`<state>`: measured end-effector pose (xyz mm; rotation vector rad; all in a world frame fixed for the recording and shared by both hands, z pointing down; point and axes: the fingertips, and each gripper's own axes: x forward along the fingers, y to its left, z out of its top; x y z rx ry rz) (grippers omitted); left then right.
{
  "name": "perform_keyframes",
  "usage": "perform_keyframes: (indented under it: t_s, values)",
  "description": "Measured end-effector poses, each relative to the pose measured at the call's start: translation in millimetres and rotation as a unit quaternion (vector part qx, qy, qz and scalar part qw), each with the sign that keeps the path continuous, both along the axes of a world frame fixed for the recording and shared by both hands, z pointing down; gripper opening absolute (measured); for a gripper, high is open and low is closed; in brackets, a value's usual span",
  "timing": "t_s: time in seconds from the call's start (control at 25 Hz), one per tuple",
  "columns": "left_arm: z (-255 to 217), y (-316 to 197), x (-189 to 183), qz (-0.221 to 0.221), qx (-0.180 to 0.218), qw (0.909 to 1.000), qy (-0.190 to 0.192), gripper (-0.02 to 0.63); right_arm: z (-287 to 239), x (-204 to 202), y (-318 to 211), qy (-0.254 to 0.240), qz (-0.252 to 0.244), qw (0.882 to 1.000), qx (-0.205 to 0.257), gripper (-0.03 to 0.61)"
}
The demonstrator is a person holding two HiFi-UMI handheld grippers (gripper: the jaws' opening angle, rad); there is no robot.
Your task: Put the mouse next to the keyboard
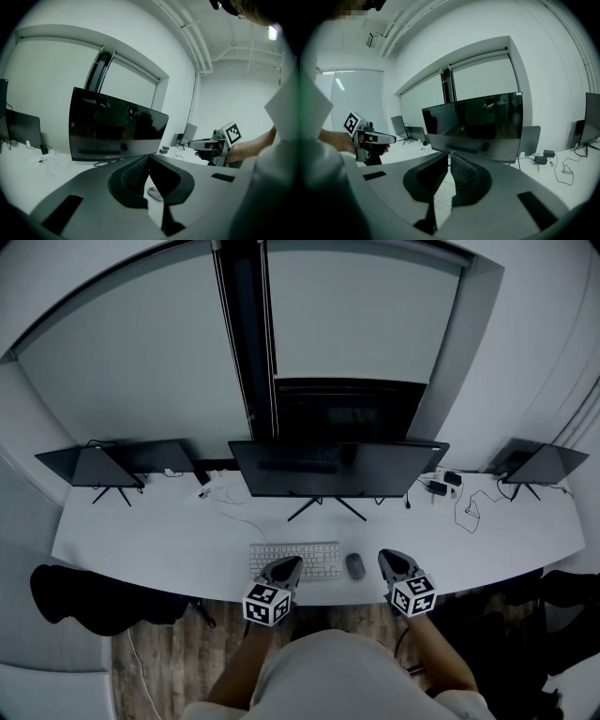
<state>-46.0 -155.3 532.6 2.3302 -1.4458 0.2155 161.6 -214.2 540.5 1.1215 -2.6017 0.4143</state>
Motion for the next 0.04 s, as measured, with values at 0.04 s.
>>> perform_keyframes:
  t_s: [0.04]
  values:
    - [0.2,-0.5,0.5,-0.001,0.000,1.0000,0.000,0.017,-0.2,0.8,-0.7,0.000,0.000,1.000,0.000,0.041]
